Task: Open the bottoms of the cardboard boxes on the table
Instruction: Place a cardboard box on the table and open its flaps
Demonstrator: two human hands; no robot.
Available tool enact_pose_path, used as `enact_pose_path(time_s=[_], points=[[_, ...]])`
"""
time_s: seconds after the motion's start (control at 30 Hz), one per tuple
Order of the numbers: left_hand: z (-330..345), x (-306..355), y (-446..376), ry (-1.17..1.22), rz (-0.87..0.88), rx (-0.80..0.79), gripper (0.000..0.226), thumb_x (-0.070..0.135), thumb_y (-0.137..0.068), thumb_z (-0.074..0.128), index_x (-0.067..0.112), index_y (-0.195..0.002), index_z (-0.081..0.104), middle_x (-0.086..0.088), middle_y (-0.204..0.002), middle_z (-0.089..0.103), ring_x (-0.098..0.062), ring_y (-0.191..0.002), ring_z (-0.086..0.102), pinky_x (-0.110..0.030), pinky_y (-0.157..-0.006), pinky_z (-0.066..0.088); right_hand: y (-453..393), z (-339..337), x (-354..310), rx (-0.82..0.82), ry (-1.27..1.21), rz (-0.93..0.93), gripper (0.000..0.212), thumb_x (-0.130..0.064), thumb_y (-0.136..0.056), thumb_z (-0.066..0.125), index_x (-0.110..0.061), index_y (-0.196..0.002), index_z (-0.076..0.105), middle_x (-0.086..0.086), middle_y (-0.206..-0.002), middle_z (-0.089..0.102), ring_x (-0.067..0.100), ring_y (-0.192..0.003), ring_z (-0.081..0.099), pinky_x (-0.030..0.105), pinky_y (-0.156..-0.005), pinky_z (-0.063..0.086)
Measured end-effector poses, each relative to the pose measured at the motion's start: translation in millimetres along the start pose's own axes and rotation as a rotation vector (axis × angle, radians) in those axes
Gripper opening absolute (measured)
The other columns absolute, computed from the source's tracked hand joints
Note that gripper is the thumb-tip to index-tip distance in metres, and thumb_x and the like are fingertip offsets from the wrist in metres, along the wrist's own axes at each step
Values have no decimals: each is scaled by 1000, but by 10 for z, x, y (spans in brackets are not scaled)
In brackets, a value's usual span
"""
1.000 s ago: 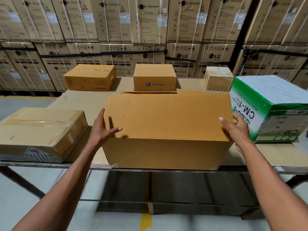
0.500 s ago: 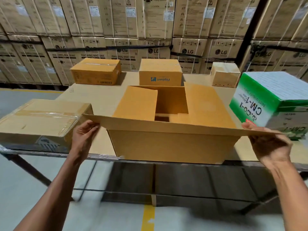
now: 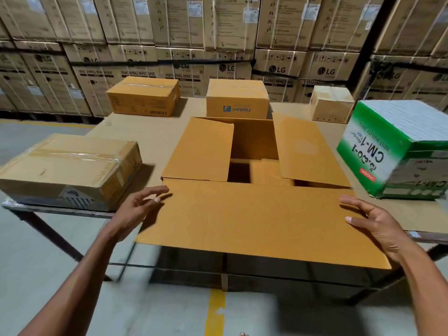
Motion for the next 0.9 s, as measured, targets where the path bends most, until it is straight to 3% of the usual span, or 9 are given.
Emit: enact_pose_path(time_s=[0.07,0.13,0.2,0.27,0.33,0.43,0.57,0.7,0.9], points=[[79,59,-56,-194,71,38,30,24,-96,62,39,-121,68,22,-138,54,-19,-120,58,-42,-96,49,12,30,13,37,35,-21,73,-39,-55,91,-30,-124,69,-16,-136,61,1,-129,53,31,-105,48],[167,115,-100,-400,145,51,32,24,-96,63,39,-124,66,31,-133,48,-14,-123,53,-41,-99,47,12,58,27,100,60,-48,62,-18,-66,86,-34,-123,68,-12,-138,60,5,-131,50,40,-111,42],[265,129,-116,-528,190,43,32,27,-95,63,37,-126,63,25,-135,46,-11,-127,47,-37,-101,42,10,86,50,165,97,-62,60,-1,-75,79,-35,-123,67,-9,-141,55,11,-131,48,38,-109,38],[337,105,-124,-578,194,74,33,29,-95,64,37,-127,60,16,-138,44,-12,-130,43,-35,-101,39,-2,124,76,218,149,-89,59,1,-77,78,-36,-122,67,-7,-141,51,14,-131,47,35,-107,34],[410,64,-128,-664,180,133,39,32,-94,65,37,-131,56,8,-145,45,-15,-134,40,-42,-107,39,-13,186,117,277,238,-126,59,2,-77,79,-39,-118,67,-5,-139,50,17,-132,45,35,-111,32],[555,-62,-141,-874,123,195,51,41,-94,63,32,-142,50,1,-157,36,-27,-147,25,-57,-114,27,-33,304,207,426,447,-91,58,-4,-77,80,-47,-112,63,-5,-139,49,23,-133,37,49,-114,32],[755,-108,-147,-840,66,237,55,41,-95,61,24,-146,47,-4,-161,26,-34,-141,30,-61,-109,32,-33,585,243,501,524,-56,50,-8,-83,77,-35,-123,67,-5,-146,43,23,-135,30,58,-114,31],[878,6,-186,-819,147,284,48,39,-96,57,19,-139,54,-8,-148,42,-29,-131,39,-53,-105,39,-50,960,149,448,740,-142,62,-13,-84,75,-35,-139,56,-7,-156,32,23,-143,27,58,-116,27],[1639,571,-351,-585,412,41,41,35,-101,52,21,-139,55,1,-140,50,-12,-127,47,-35,-107,43,-219,1745,-157,250,882,-322,74,-25,-89,68,-42,-152,33,-8,-168,5,17,-155,-1,51,-118,14]])
Point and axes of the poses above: each hand's wrist, its own y-axis away from the middle knuckle, its own z-axis out of the palm, x = y × z, the point moved 7 cm from there along -y, towards the middle knuckle
